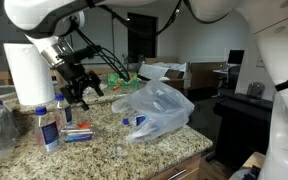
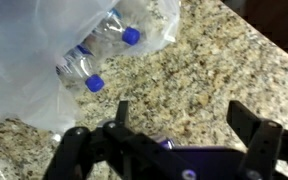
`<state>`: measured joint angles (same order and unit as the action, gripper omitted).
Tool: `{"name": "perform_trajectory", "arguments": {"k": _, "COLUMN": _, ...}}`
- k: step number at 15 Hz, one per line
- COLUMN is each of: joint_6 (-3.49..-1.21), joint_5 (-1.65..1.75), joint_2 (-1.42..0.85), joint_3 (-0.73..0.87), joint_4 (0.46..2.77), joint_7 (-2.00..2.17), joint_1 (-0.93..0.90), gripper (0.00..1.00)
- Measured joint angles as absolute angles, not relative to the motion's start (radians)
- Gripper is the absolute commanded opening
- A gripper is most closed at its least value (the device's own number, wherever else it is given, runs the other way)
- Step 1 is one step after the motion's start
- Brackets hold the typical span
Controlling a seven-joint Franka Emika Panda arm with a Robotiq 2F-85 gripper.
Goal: Put the water bottles inside the plastic bag
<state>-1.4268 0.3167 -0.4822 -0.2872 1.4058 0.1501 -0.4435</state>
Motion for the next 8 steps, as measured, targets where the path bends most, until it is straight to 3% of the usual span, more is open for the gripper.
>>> {"name": "perform_trajectory", "arguments": {"k": 8, "joint_6": -1.657, "joint_5": 0.023, "joint_2": -0.569, "joint_3": -0.295, "joint_4": 1.201, "joint_7": 0.158, "joint_1": -0.45, "gripper": 1.0}}
